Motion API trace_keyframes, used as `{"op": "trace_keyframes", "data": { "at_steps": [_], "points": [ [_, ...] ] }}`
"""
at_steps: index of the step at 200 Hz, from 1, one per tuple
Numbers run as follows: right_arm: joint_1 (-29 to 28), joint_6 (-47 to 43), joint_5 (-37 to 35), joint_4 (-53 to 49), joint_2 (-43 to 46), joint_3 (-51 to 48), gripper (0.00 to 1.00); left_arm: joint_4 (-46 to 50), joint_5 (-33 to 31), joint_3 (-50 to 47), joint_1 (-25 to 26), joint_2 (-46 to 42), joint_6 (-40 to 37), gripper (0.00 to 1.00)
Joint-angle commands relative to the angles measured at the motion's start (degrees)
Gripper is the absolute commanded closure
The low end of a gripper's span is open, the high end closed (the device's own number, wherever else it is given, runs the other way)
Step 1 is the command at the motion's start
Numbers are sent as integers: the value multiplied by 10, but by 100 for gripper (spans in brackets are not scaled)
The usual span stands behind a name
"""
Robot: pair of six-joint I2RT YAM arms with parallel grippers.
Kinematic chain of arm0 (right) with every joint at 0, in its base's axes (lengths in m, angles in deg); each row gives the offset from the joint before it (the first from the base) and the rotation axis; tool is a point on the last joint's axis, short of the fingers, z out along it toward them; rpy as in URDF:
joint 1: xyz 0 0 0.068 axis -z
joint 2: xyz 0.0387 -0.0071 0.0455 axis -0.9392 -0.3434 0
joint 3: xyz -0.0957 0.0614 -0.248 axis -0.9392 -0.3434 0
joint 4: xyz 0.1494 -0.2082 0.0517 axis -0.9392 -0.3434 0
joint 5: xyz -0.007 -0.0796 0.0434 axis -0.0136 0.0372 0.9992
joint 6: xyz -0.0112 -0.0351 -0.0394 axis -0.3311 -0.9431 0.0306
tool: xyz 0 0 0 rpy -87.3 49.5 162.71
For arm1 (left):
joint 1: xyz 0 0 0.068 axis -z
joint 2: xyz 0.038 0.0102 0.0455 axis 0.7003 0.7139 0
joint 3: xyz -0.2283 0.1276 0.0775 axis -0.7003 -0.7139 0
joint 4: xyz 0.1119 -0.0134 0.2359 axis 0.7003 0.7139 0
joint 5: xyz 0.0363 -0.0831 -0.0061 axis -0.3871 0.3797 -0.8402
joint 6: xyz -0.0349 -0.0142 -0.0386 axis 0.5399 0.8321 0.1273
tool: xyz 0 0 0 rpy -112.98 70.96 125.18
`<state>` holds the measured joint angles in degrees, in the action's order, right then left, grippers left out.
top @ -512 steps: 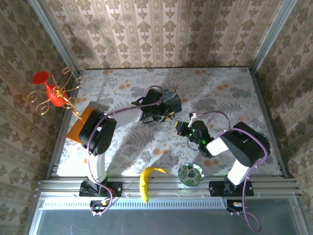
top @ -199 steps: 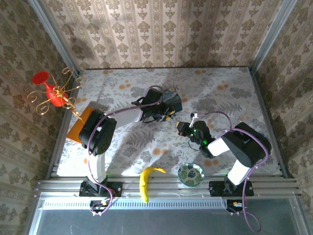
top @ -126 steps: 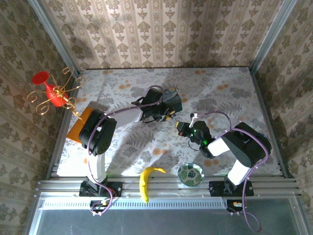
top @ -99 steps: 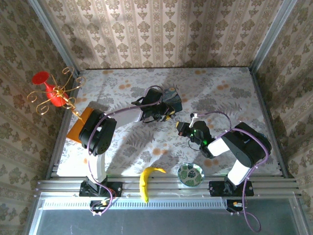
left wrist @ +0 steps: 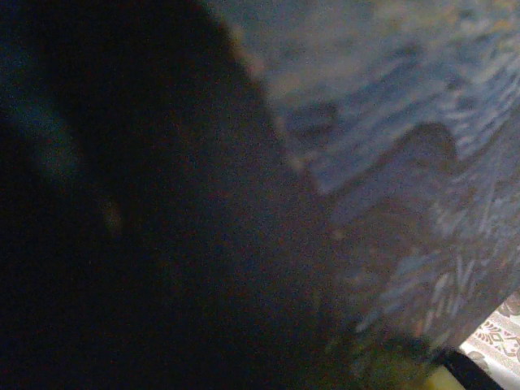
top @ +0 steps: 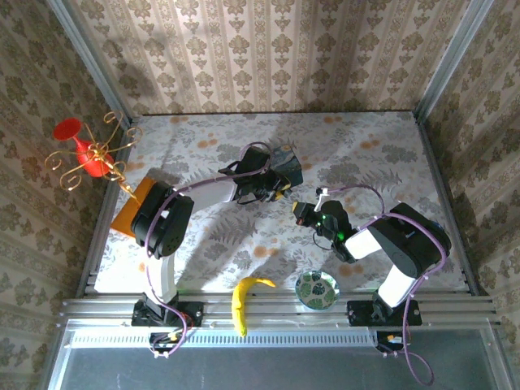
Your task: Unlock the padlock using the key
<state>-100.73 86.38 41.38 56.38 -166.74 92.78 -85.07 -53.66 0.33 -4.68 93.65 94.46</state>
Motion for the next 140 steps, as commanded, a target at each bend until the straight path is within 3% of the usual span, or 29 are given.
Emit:
{"op": "trace_keyframes", "data": {
  "at_steps": [1, 140],
  "points": [
    [0, -14, 2, 17, 15, 11, 100, 2, 31, -12, 4, 1, 25, 97],
    [0, -9, -2, 15, 7, 16, 100, -1, 29, -15, 3, -6, 22, 98]
  ]
}}
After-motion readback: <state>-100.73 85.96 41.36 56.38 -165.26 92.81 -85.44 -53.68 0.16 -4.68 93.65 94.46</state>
